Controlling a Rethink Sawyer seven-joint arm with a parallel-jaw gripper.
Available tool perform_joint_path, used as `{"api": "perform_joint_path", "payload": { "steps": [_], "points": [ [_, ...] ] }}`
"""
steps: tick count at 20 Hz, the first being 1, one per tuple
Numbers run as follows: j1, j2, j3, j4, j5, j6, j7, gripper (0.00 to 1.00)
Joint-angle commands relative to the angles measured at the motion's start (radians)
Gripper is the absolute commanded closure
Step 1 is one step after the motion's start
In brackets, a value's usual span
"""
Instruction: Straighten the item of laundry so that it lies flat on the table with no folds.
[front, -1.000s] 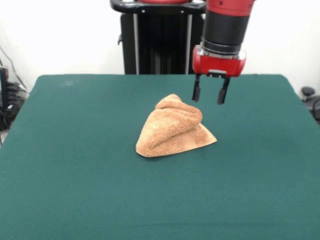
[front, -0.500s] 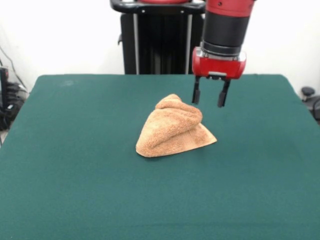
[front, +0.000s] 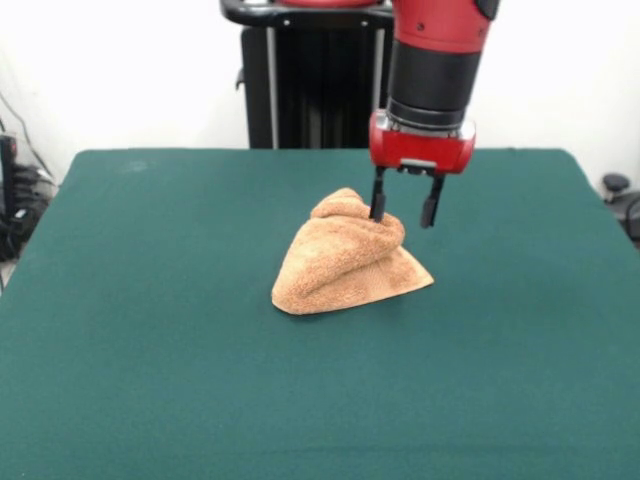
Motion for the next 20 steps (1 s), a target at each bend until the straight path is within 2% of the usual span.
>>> {"api": "perform_joint_path", "payload": {
  "steps": [1, 15, 20],
  "points": [
    [-0.011, 0.082, 0.107, -0.023, -0.011, 0.077, 0.034, 0.0],
    [-0.008, 0.112, 0.085, 0.004, -0.047, 0.011, 0.036, 0.0],
    [-0.039, 0.174, 0.092, -0.043, -0.073, 0.001, 0.009, 0.0]
  ]
}}
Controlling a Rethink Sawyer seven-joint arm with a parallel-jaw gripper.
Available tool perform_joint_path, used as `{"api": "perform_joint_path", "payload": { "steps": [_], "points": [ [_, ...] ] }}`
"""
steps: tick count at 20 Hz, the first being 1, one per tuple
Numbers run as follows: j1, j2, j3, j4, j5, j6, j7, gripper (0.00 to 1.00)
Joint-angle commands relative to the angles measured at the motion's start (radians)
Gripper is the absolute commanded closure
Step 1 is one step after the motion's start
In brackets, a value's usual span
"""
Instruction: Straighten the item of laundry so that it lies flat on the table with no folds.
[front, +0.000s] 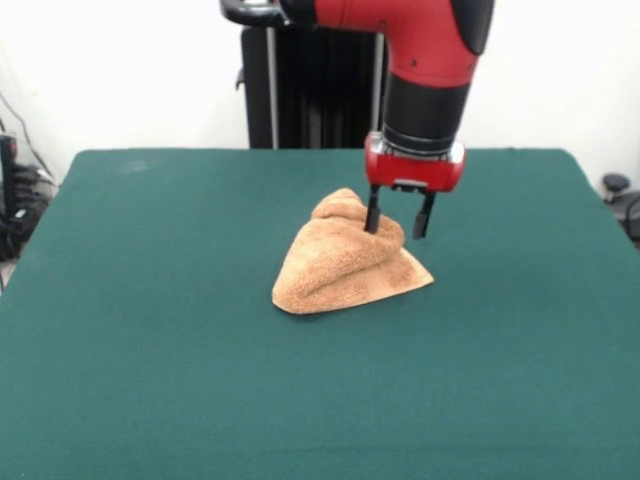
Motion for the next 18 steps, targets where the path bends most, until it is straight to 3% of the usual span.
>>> {"api": "perform_joint_path", "payload": {
  "steps": [1, 18],
  "points": [
    [-0.033, 0.108, 0.087, -0.044, -0.057, -0.002, 0.008, 0.0],
    [-0.055, 0.245, 0.094, -0.138, -0.086, -0.048, 0.013, 0.0]
  ]
}}
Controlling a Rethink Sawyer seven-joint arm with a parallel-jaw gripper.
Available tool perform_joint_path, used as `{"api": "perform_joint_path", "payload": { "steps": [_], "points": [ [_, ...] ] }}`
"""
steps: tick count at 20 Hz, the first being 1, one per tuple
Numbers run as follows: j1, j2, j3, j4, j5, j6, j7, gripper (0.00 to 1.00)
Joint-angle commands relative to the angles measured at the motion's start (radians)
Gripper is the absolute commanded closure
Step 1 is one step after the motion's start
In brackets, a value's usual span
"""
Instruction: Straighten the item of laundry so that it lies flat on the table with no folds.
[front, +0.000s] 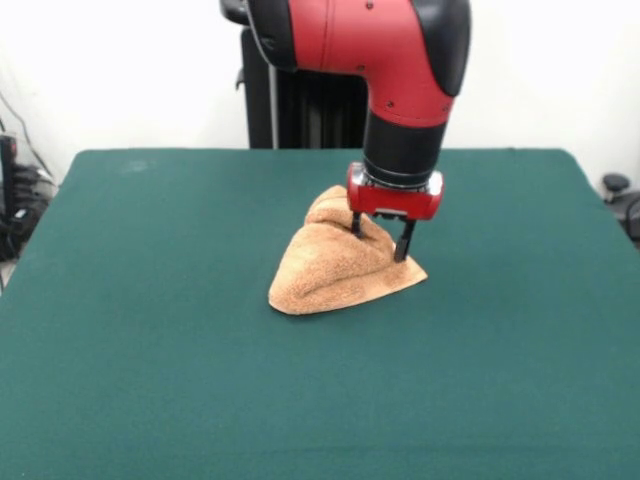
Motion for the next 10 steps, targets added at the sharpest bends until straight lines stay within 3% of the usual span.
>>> {"api": "perform_joint_path", "payload": {
  "steps": [1, 2, 3, 10],
  "points": [
    [-0.024, 0.161, 0.091, -0.079, -0.062, -0.051, 0.013, 0.0],
    [-0.017, 0.161, 0.083, -0.082, -0.067, -0.057, 0.015, 0.0],
    [-0.01, 0.161, 0.076, -0.085, -0.07, -0.054, 0.023, 1.0],
    [-0.013, 0.158, 0.081, -0.085, -0.07, -0.04, 0.034, 1.0]
  ]
}}
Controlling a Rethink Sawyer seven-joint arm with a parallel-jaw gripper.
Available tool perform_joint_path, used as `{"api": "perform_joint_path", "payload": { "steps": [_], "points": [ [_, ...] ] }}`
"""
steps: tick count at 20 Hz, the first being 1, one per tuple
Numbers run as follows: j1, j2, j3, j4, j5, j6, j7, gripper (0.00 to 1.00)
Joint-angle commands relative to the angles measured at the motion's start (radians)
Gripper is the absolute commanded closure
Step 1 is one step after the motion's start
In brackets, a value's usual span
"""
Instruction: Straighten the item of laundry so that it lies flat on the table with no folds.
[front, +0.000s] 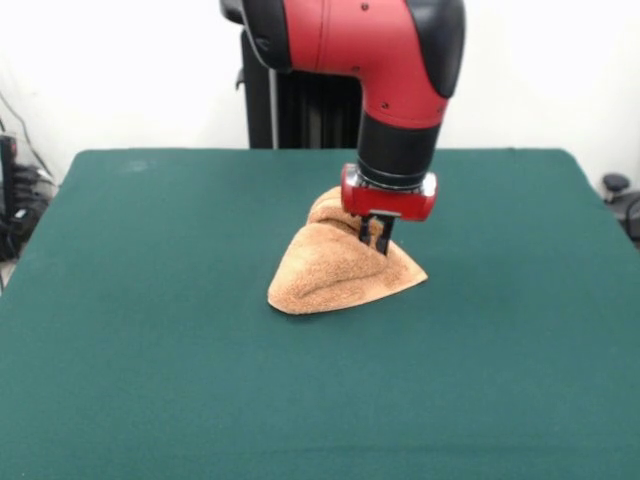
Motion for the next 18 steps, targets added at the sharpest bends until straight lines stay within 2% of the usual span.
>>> {"api": "perform_joint_path", "payload": {
  "steps": [1, 9, 14, 18],
  "points": [
    [-0.006, 0.156, 0.081, -0.074, -0.04, -0.041, 0.041, 1.0],
    [-0.016, 0.12, 0.092, -0.067, -0.035, 0.002, 0.022, 1.0],
    [-0.053, -0.039, 0.089, -0.02, -0.039, 0.136, -0.045, 1.0],
    [-0.095, -0.113, 0.106, -0.003, -0.042, 0.204, -0.087, 1.0]
  ]
}}
